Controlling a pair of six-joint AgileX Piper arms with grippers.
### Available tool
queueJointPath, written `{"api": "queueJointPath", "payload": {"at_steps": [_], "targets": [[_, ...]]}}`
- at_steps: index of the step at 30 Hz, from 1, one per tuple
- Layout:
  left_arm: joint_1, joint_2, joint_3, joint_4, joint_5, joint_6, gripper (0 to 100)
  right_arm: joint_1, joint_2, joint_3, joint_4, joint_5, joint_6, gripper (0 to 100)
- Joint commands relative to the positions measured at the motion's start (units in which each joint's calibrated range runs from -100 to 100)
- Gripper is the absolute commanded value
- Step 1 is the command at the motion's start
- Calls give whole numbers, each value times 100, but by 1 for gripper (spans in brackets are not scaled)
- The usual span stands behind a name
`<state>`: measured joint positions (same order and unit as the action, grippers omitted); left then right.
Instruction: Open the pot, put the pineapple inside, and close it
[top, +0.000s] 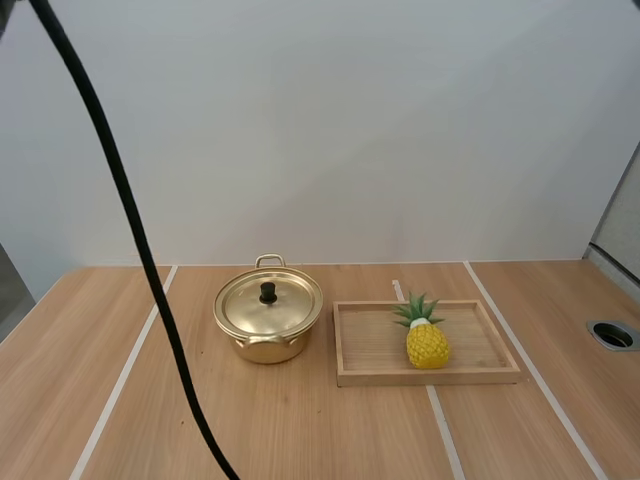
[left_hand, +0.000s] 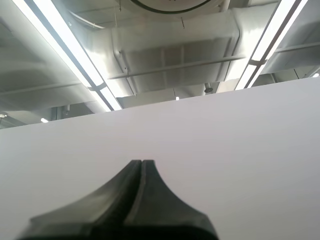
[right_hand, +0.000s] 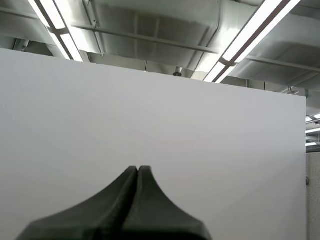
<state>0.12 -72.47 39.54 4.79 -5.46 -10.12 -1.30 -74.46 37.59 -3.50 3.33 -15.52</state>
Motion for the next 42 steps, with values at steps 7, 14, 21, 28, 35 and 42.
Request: {"api": "queueJointPath", "payload": {"at_steps": [7, 14, 21, 28, 35, 42], "targets": [[-1, 828, -868, 14, 1166, -55, 0, -23, 494, -63, -25, 35, -54, 0], [-1, 1140, -1392, 14, 1892, -55, 0, -23, 646, -63, -25, 46, -54, 0], [-1, 1597, -1776, 14, 2705, -55, 0, -23, 1005, -63, -25, 68, -54, 0], [-12, 2135, -2130, -531, 3595, 274, 0, -23, 1164, -63, -249, 68, -54, 0], [-12, 2577, -2483, -1872, 4761, 1416, 0, -23, 1164, -63, -262, 276, -54, 0], [-12, 3077, -3138, -2603, 6736, 1772, 0, -23, 1164, -63, -262, 357, -54, 0]]}}
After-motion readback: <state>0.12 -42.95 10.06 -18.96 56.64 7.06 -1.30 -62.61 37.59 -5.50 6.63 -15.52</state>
